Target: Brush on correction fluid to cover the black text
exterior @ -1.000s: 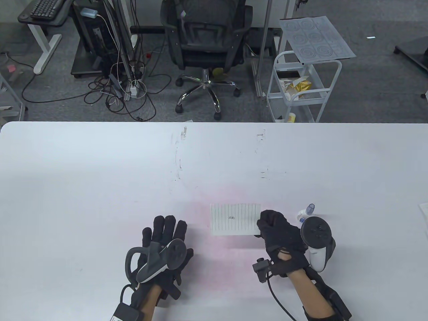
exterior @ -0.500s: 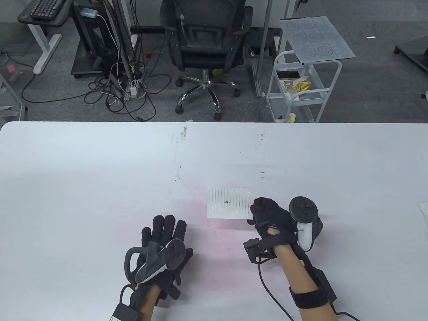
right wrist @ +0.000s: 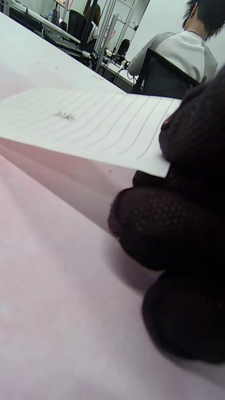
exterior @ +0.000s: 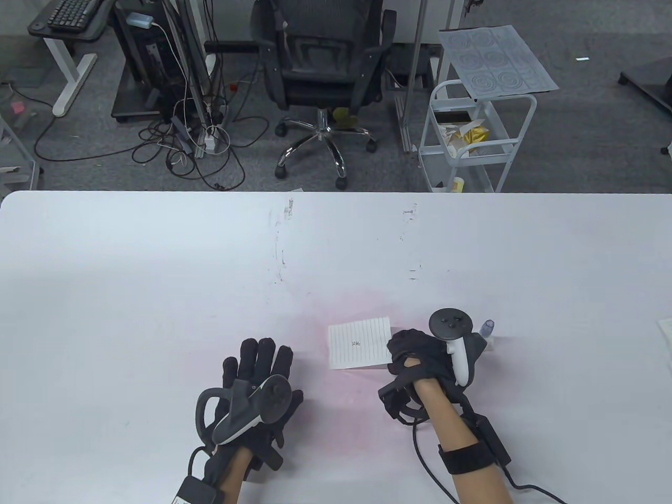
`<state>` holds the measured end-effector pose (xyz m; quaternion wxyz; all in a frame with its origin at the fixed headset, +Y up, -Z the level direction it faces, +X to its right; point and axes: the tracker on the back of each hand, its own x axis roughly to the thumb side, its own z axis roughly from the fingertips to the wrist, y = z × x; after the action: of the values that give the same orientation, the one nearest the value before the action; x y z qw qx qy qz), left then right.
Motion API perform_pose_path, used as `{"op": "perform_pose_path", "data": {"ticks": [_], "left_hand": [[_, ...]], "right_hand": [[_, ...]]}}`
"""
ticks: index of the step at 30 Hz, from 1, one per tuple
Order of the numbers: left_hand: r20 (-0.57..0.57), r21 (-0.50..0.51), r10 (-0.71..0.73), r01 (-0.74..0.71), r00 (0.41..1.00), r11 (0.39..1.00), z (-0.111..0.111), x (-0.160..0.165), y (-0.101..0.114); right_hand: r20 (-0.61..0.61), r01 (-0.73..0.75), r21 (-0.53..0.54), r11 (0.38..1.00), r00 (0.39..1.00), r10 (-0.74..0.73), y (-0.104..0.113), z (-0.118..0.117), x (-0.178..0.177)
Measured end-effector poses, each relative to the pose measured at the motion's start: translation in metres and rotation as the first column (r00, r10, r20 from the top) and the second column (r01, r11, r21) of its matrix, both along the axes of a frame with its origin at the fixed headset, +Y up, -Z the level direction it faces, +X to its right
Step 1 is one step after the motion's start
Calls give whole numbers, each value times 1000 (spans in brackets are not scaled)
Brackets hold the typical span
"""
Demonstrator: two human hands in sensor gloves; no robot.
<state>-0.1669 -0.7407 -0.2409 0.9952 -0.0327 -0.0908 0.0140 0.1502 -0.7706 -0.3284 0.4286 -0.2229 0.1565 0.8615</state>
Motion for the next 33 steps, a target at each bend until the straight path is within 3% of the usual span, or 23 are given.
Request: {"op": "perform_pose_path", "data": {"ticks": [5, 13, 18, 22, 25, 28, 30, 33], "left_hand": [[1, 2, 3, -3, 1000, 1000, 0, 0, 0], [-1, 3, 4, -4, 1000, 1000, 0, 0, 0], [-1, 3, 3, -3, 1000, 1000, 0, 0, 0], [0, 4, 1, -1, 1000, 1000, 0, 0, 0], [1, 4, -3, 3, 1000, 1000, 0, 1, -1], [4, 2, -6, 6, 1000, 1000, 0, 1, -1], [4, -3, -15, 15, 1000, 1000, 0, 2, -3], [3, -8, -23, 23, 1000, 1000, -1, 2, -4]], "right_hand": [[-29, -6, -48, 999, 1000, 5, 3, 1, 3], [-136, -166, 14, 986, 977, 166, 21, 6, 4], [-208, -218, 169, 961, 945, 251, 41, 21, 1], [-199, -301, 384, 873, 896, 396, 61, 39, -2], [-155, -356, 571, 739, 838, 524, 71, 54, -2], [-135, -341, 696, 632, 802, 582, 68, 67, -2], [-125, -337, 748, 572, 775, 620, 60, 72, -4], [-170, -398, 761, 512, 640, 750, 51, 77, -10]]}}
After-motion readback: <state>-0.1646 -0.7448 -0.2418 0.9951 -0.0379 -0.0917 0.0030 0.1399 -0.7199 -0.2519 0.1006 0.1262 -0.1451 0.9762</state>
